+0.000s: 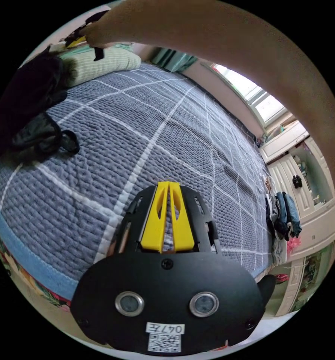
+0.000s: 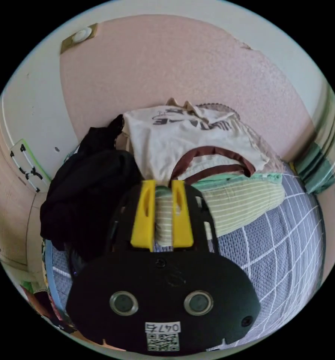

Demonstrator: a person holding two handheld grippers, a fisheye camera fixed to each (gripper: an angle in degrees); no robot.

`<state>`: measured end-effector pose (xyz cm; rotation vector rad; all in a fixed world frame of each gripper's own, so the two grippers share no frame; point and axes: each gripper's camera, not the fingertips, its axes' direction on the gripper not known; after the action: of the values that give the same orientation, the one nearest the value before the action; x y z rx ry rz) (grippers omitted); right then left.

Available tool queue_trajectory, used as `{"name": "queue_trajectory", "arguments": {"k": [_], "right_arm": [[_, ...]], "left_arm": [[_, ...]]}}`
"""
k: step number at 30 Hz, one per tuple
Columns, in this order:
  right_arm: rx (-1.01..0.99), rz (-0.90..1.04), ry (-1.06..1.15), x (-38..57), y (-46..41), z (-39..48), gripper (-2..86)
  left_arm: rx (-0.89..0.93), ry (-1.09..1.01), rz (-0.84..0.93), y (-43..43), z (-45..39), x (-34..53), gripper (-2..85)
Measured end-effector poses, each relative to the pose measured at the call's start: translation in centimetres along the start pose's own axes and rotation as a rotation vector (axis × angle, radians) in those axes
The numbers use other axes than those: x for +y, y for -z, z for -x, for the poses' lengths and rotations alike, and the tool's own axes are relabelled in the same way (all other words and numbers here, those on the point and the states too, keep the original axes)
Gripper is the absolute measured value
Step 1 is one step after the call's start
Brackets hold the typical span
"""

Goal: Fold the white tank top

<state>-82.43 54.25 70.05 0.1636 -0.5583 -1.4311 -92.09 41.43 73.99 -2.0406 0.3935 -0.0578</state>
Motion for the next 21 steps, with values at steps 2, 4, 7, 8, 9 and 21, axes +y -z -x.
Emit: {"name": "queue_trajectory", "arguments": {"k": [2, 4, 7, 8, 9, 21], "right_arm": [[0.016, -0.047, 0.015, 0.9, 1.8, 0.4, 0.0], [0.024, -0.079, 0.008, 2.3, 5.0, 0.1, -0.2], [0.064, -0.063, 0.031, 4.8, 10.0, -0.1, -0.4], [0.077, -0.054, 0.042, 5.5, 11.1, 0.0, -0.4], [0.093, -0.035, 0.067, 7.1, 13.5, 0.2, -0.4], [0.233, 0.155, -0.055, 35.9, 43.7, 8.4, -0.1]], "left_arm": [[0.017, -0.006, 0.032, -0.6, 0.3, -0.1, 2.1], [0.034, -0.013, 0.021, -0.5, 0.4, 0.1, 5.0], [0.048, -0.047, 0.011, -0.4, 0.1, 0.2, 8.2], [0.064, -0.055, -0.003, -0.3, 0.0, 0.2, 8.7], [0.071, -0.054, -0.01, -0.1, 0.0, 0.3, 8.8], [-0.007, -0.392, 0.028, 3.0, -10.3, 3.1, 8.0]]}}
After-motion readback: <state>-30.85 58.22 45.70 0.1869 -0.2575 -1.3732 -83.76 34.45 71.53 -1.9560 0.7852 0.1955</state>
